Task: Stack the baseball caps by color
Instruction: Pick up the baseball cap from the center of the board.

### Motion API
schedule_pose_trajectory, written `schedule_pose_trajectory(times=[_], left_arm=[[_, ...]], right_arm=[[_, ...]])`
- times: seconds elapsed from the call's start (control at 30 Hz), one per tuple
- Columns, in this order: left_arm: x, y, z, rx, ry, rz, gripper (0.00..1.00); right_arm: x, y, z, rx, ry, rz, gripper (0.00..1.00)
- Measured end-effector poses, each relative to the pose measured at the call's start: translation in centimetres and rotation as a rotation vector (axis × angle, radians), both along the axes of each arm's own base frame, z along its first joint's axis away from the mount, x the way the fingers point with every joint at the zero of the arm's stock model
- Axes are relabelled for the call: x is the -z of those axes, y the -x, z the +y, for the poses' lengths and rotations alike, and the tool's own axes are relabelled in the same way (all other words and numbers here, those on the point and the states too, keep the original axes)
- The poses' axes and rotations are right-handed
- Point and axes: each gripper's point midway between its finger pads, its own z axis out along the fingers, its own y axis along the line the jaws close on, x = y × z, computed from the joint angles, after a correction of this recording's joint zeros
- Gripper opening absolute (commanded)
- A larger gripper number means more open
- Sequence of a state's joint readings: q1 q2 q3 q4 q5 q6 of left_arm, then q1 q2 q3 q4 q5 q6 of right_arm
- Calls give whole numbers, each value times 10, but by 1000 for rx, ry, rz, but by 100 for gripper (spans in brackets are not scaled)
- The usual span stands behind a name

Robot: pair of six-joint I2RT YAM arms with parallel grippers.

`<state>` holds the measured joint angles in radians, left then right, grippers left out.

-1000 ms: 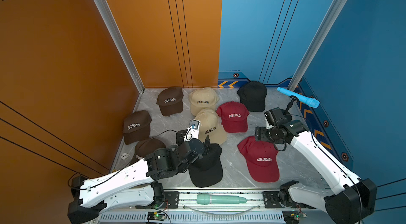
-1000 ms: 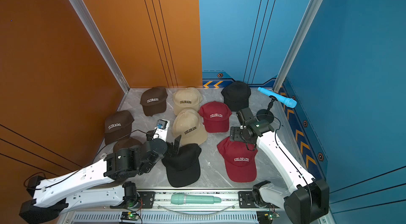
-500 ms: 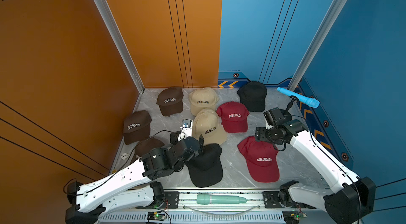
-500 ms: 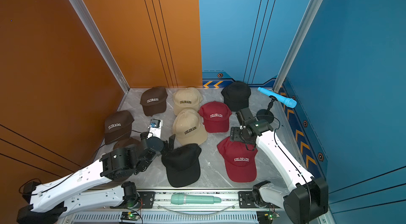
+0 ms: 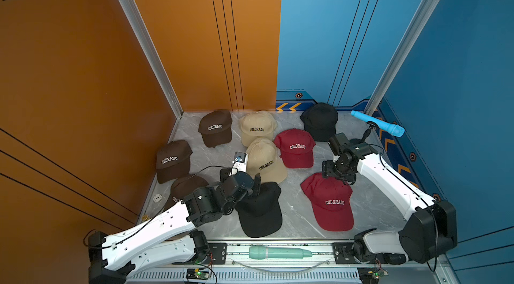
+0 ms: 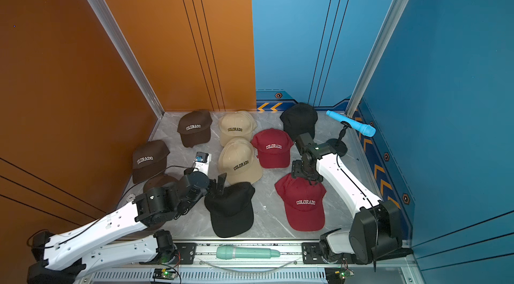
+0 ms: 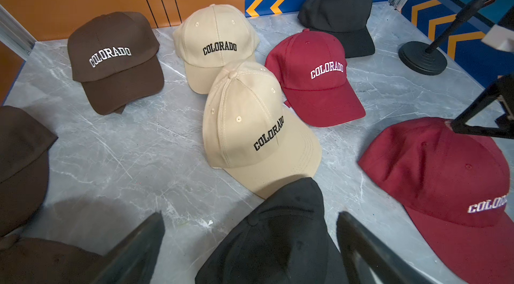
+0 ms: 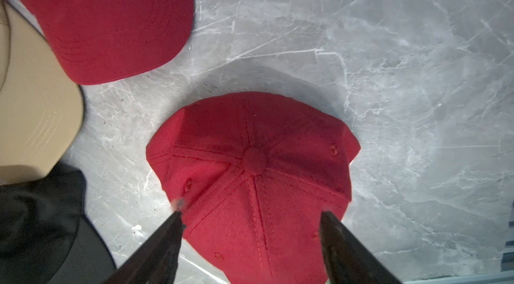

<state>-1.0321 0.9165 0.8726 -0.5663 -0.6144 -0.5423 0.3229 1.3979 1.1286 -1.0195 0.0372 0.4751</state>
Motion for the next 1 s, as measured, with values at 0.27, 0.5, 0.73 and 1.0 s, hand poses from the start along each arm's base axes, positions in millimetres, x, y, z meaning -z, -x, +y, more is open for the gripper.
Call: schedule_pose_trajectory(times=[0.27,0.5,0.73,1.0], left_arm=[[11,-2,-15,29,-1,31,98],[13,-6,-22,35,13,29,98],[17,-8,-25,35,7,36,98],[18,-8,-26,38,10,42,98]], right_arm=[[7,-6,-4,18,3,32,77],[14,-15,-14,38,-2,58,67],[24,-21,-7,41,-47,99,74],[16,-18,3,10,-55,77,86]])
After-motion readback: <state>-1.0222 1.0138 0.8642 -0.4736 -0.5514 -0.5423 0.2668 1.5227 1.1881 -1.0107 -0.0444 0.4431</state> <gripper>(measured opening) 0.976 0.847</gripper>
